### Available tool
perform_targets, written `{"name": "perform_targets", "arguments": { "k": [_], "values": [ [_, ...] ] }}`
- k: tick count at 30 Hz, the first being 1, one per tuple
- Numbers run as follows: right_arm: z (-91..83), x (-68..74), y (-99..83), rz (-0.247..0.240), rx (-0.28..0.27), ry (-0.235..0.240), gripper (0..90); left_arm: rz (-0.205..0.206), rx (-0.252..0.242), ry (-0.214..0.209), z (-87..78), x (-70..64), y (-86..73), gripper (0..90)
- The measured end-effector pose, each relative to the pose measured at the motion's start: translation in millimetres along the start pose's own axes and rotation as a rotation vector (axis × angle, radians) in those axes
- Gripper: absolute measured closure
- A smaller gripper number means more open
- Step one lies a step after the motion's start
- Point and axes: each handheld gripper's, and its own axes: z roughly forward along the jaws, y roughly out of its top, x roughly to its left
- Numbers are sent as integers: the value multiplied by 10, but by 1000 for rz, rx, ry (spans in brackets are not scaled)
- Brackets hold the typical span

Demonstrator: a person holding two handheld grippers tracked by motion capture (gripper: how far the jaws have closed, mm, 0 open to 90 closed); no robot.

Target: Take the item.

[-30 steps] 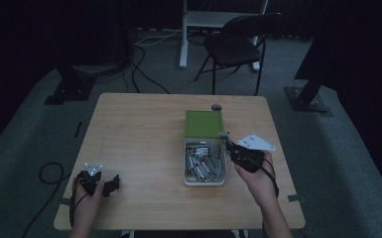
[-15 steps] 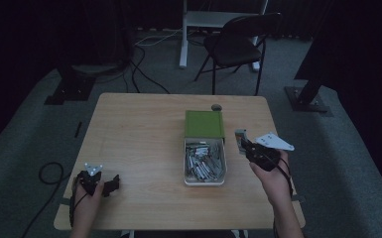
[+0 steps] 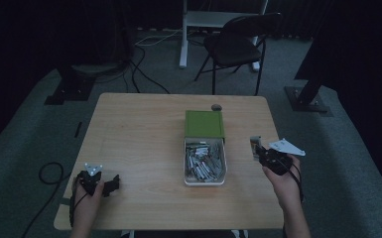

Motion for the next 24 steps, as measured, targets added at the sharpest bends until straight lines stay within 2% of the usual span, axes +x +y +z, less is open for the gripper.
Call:
{"name": "perform_targets", "arguments": {
  "k": [5,14,19,24],
  "values": [
    [8,-98,-106,7,21,-22,882,0,0,0,0,0,0,91],
    [89,-326,-413,23,107,-74,881,0,1,0,-1,0,0,91],
    [112,-368,-471,29,117,-86,881,0,1,0,-1,0,0,91],
    [181,-459,-564,39,147,-117,879,0,1,0,-1,0,0,91]
  ]
}}
